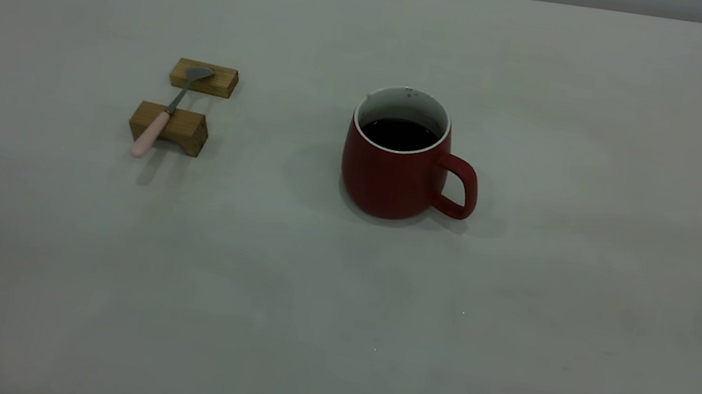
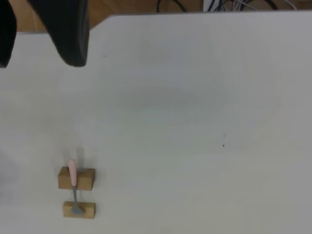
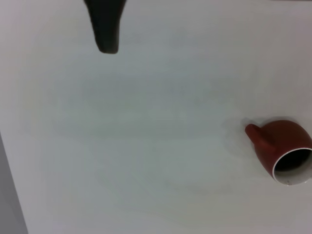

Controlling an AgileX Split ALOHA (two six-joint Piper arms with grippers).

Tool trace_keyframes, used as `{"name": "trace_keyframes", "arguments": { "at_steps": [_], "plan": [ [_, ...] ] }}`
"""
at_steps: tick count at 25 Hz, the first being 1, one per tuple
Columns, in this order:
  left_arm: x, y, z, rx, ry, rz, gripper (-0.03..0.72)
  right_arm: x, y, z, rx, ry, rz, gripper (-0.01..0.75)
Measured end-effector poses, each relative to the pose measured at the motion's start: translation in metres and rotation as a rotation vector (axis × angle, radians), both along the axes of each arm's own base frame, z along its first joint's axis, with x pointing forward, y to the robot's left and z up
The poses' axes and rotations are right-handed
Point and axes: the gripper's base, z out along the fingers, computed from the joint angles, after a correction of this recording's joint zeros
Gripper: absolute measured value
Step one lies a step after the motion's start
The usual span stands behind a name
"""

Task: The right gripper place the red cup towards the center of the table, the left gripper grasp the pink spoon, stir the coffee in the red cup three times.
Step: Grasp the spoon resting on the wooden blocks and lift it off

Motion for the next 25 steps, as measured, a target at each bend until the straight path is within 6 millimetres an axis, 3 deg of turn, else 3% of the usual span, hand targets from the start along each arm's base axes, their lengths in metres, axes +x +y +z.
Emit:
{"name": "trace_keyframes", "arguments": {
  "at_steps": [4,8,11,14,19,25],
  "plan": [
    [0.003,0.001,0.004,0.008,0.006,0.014,0.378,0.000,0.000,0.000,0.000,0.000,0.000,0.592],
    [0.030,0.002,0.029,0.016,0.023,0.008,0.521,0.000,0.000,0.000,0.000,0.000,0.000,0.592],
    [0.069,0.003,0.041,0.027,0.109,0.003,0.629,0.000,0.000,0.000,0.000,0.000,0.000,0.592],
    [0.121,0.002,0.039,0.017,0.207,-0.004,0.669,0.000,0.000,0.000,0.000,0.000,0.000,0.592],
    [0.199,-0.002,0.016,-0.027,0.362,-0.037,0.670,0.000,0.000,0.000,0.000,0.000,0.000,0.592],
    [0.274,-0.017,-0.039,-0.073,0.565,-0.103,0.670,0.000,0.000,0.000,0.000,0.000,0.000,0.592]
  ]
}}
